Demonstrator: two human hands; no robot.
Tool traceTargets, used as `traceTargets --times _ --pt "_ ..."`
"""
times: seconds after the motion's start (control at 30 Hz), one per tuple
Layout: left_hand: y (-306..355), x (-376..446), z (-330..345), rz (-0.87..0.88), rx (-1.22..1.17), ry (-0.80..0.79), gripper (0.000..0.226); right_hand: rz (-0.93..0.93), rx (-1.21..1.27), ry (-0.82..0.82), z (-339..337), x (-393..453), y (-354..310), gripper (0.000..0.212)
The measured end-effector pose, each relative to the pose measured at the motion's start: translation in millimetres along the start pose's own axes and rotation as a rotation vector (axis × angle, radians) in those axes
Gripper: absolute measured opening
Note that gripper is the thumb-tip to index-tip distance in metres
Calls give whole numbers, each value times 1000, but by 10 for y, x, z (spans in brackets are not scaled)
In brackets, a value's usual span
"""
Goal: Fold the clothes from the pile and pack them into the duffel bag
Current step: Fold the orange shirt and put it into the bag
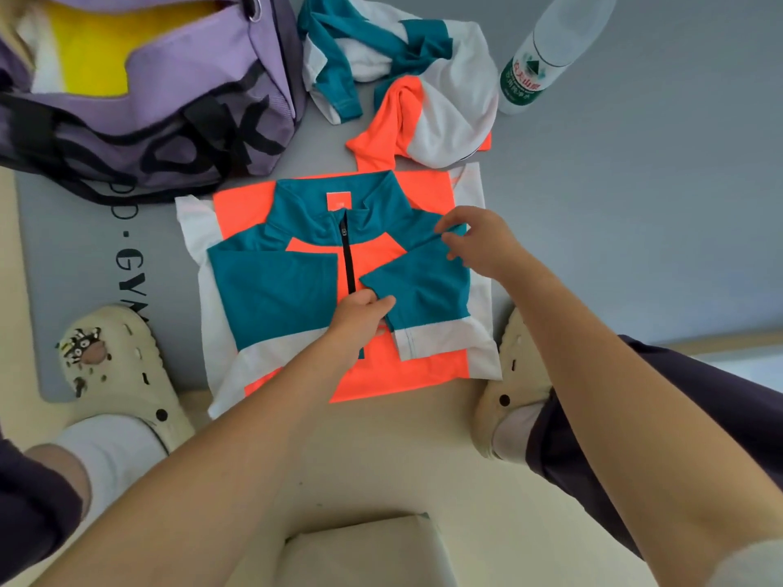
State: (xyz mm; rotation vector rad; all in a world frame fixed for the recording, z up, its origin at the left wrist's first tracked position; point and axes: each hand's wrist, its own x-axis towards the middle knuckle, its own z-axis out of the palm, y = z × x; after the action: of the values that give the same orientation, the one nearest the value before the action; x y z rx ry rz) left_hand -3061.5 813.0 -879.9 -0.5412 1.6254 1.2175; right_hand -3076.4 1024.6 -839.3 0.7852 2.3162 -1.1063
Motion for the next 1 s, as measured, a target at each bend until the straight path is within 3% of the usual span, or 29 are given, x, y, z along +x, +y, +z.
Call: traceTargets --times 0.13,0.27,0.37,0.6,0.77,0.9,1.0 --pt "86 62 -19 101 99 68 25 -122 -318 -92 103 132 97 24" --pt "93 72 -46 128 286 113 15 -53 -603 -100 110 203 113 25" --pt "85 82 -48 159 258 102 33 -35 -711 -60 54 219 107 23" --pt "58 75 -113 228 340 130 29 -63 -542 14 -12 216 185 20" --pt "18 50 -145 291 448 180 30 -98 -288 178 31 90 161 15" --pt "5 -53 -167 383 568 318 40 93 -146 229 92 -191 287 43" --pt "-39 -129 -174 651 890 413 43 300 -78 159 198 -434 456 69"
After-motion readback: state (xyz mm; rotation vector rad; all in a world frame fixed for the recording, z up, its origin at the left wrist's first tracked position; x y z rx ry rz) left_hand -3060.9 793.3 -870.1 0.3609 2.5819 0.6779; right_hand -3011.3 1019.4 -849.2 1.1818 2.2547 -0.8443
